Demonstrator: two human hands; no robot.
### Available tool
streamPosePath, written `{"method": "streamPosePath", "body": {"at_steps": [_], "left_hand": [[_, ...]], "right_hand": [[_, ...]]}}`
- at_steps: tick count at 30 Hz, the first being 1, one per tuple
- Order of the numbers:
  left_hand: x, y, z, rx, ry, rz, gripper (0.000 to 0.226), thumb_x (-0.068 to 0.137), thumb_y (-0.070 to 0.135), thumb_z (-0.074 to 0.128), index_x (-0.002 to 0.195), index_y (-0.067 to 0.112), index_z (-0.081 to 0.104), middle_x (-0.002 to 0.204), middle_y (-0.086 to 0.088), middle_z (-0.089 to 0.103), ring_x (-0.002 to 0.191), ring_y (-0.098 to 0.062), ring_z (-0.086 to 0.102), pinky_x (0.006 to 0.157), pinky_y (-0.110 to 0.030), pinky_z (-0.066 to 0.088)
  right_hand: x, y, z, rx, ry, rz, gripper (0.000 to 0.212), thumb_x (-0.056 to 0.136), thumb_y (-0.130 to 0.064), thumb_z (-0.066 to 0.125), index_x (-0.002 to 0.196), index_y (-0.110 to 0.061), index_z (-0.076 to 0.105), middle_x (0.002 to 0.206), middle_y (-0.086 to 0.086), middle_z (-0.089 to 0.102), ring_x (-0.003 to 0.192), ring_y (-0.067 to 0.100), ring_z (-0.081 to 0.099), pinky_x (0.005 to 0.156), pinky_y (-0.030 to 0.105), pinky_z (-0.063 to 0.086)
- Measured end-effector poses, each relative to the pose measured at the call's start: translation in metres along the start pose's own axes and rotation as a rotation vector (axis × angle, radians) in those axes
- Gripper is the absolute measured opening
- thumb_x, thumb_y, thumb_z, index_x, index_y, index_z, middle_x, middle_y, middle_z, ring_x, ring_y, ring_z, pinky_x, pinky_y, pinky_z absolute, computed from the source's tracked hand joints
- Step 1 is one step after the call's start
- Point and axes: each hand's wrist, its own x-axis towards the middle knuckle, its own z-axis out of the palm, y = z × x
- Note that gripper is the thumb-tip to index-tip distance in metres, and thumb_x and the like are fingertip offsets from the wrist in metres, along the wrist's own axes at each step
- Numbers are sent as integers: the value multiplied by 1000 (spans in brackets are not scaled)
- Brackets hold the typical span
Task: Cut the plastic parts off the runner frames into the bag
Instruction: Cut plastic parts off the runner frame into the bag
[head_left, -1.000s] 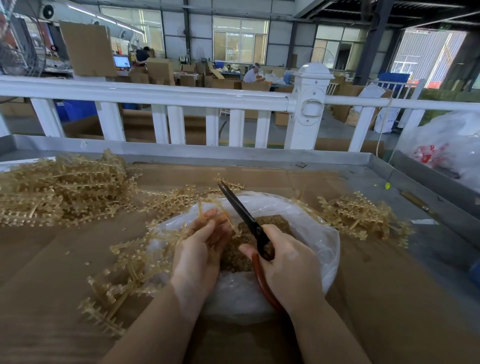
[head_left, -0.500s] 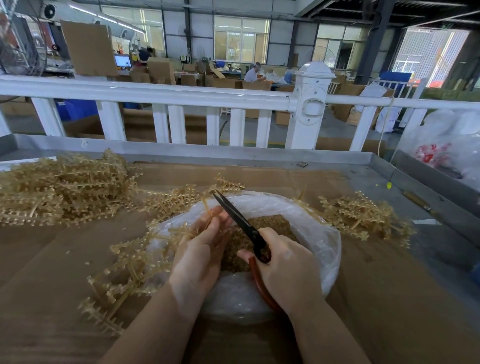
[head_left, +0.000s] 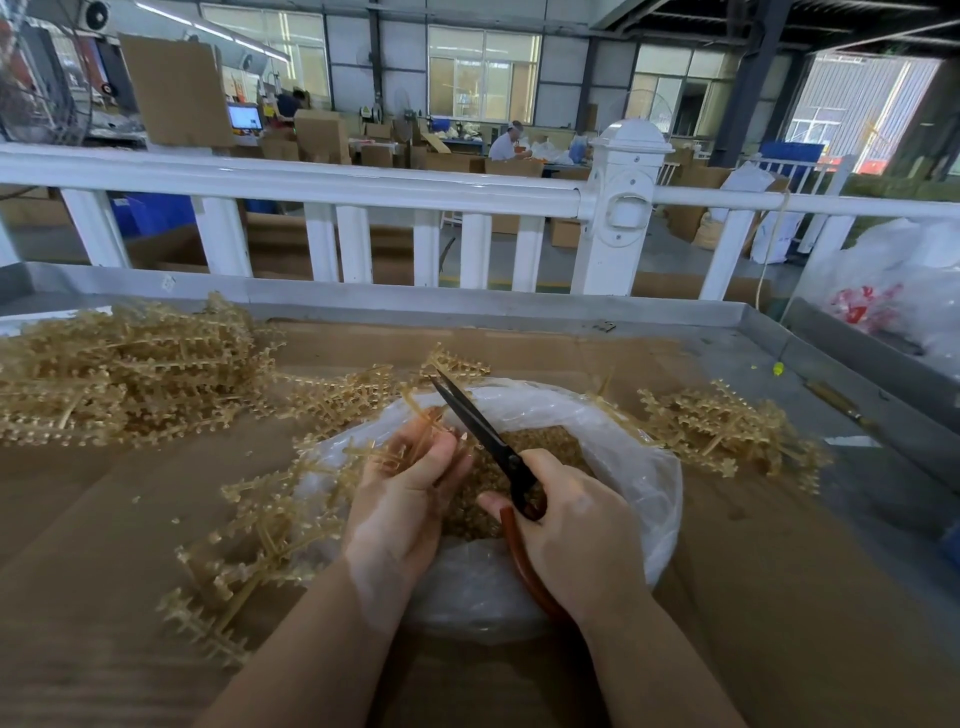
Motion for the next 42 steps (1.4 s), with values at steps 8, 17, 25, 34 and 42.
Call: {"method": "streamPosePath", "body": {"at_steps": [8,17,25,34,42], "left_hand": [[-2,-1,2,25,73,117,30,83,-10,58,96,17,53,68,-3,69,60,-13,68,53,-20,55],[0,3,-2,-18,-10,100,38,70,-5,64,106,5,62,87,-10,72,76,-17,72,61,-19,56],[-1,1,0,72,38,179,30,82,-15,56,99,9,63,76,-2,71,70,-14,71,60,-19,56],[-3,4,1,96,46,247,29,87,-14,51,102,9,63,93,-8,69,76,-12,71,61,-18,55],[-3,4,1,133,40,263,30,88,-14,50,99,11,64,84,-3,71,71,-10,70,59,-16,54]], "right_hand": [[-1,1,-1,46,1,-26,38,83,-59,53,97,-26,64,75,-13,64,68,2,57,61,11,40],[-2,0,-1,56,-4,-40,40,82,-61,49,96,-27,64,74,-14,64,67,1,56,61,10,40],[-2,0,-4,50,-15,-46,38,81,-60,51,96,-28,64,75,-14,65,69,2,57,63,5,34],[-3,1,-1,14,-66,-65,44,81,-64,46,102,-29,61,81,-11,62,79,10,56,69,21,46],[-3,1,-1,2,-44,-65,45,81,-63,46,103,-27,62,80,-10,62,78,12,57,67,23,47]]}}
